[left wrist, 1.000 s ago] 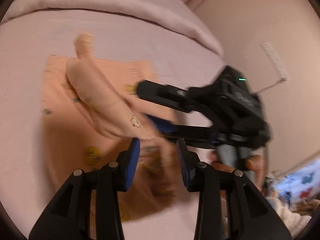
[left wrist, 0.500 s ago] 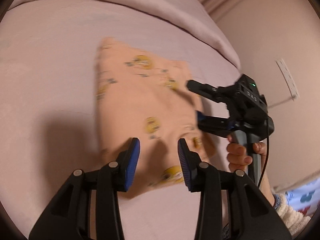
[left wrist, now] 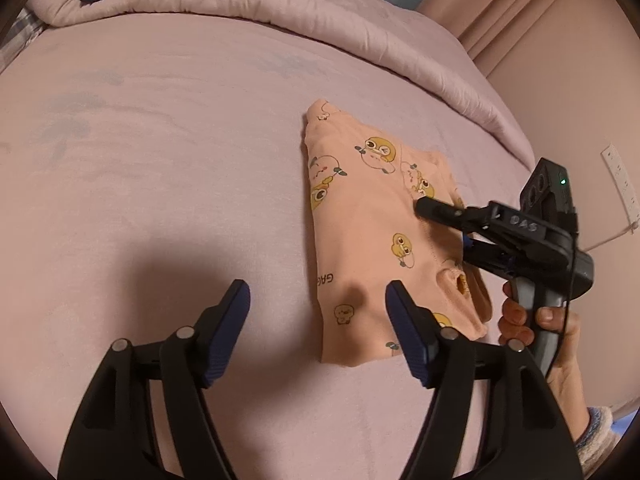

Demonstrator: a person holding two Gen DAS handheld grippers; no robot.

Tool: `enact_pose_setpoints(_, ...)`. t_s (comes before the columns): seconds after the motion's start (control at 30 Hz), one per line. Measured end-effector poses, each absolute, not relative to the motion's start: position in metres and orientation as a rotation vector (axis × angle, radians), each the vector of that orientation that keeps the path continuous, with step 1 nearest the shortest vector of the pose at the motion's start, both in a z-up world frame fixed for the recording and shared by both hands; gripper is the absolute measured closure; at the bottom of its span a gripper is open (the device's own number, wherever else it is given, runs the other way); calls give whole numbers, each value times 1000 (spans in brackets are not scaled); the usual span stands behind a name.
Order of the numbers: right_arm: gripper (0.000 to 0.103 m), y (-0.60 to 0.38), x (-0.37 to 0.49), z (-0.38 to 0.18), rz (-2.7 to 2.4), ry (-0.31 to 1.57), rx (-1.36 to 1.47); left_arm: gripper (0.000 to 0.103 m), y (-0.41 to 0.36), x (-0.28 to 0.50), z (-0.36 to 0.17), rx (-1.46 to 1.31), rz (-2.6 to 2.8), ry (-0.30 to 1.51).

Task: Fold small clothes
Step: 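Grasp the opposite long edge of the shirt with the right gripper, then lift the edge and fold it over the stack with the right gripper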

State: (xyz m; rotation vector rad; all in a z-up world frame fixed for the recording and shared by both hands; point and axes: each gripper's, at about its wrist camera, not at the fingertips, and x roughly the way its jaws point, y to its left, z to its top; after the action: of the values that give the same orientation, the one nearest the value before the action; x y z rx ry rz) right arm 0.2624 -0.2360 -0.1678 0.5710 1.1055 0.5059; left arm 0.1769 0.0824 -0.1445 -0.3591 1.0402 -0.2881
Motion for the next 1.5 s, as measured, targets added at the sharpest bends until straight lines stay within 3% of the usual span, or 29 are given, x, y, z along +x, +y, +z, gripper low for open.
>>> enact_pose_setpoints(0.23,85,-230,261,-159,480,1080,493,33,81,178,-144,-366,-288,1035)
enact_pose_setpoints(0.33,88,-228,259,-153,485,1054,473,33,79,178,-143,-351,-269,1025)
enact_pose_setpoints(1.3,89,-251,254,-95,402,940,334,30,72,182,-144,-340,-291,1049)
enact_pose_setpoints(1.5,88,-266,268,-145,269,1072,320,30,61,189,-148,-334,-349,1077)
